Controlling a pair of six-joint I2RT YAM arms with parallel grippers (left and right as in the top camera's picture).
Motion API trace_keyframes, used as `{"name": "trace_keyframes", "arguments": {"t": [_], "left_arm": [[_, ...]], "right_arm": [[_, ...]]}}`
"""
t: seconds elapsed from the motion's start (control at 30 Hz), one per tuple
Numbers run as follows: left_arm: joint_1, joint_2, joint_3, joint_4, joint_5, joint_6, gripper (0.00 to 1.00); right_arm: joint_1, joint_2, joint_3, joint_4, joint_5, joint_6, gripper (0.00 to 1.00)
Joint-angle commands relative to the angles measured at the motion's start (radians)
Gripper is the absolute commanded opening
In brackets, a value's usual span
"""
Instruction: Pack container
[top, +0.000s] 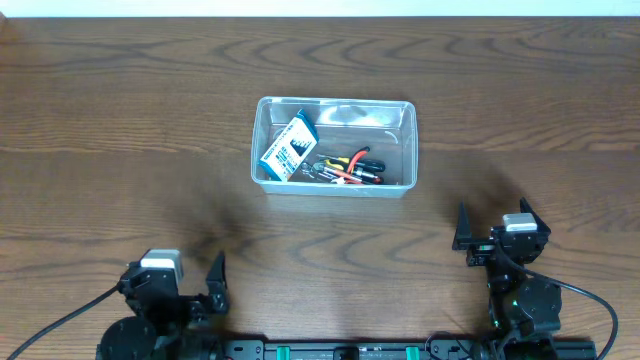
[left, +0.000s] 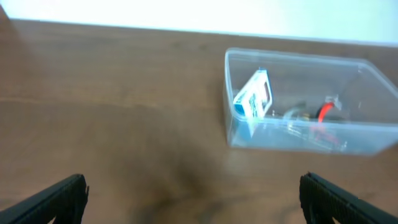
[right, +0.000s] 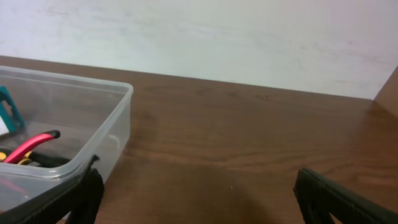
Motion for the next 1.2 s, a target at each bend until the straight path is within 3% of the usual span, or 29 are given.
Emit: {"name": "trace_keyframes", "arguments": {"t": [0.0,0.3,0.43,0.53,0.67,0.83,0.97,1.17], "left_arm": [[0.021,-0.017,-0.095,0.109,-0.057,-0.048,0.98],[0.118,-0.019,-0.425,0.694,-0.146,-0.049,0.98],[0.157,-0.019,-0.546,0.865,-0.146,-0.079,0.98],[0.169,-0.019,-0.595,0.891,-0.147,-0.098,0.98],[0.169,-0.019,-0.598,0.803,-0.139,-0.104,0.98],[0.169,-0.019,-0.598,0.798,-0.037,-0.101,0.98],[0.169,-0.019,-0.598,0.805,0.177,0.027,0.98],[0.169,-0.019,-0.598,0.811,0.243,0.096,0.98]], "right_arm": [[-0.005,-0.007,-0.005,0.001,-0.003,0.012,0.99],[-0.005,-0.007,-0.005,0.001,-0.003,0.012,0.99],[-0.005,-0.007,-0.005,0.001,-0.003,0.012,0.99],[-0.006,-0.007,-0.005,0.002,-0.003,0.012,0.99],[-0.005,-0.007,-0.005,0.001,-0.003,0.012,0.99],[-0.005,-0.007,-0.005,0.002,-0.003,0.012,0.99],[-0.005,-0.007,-0.005,0.001,-0.003,0.012,0.99],[-0.005,-0.007,-0.005,0.002,-0.003,0.012,0.99]]}}
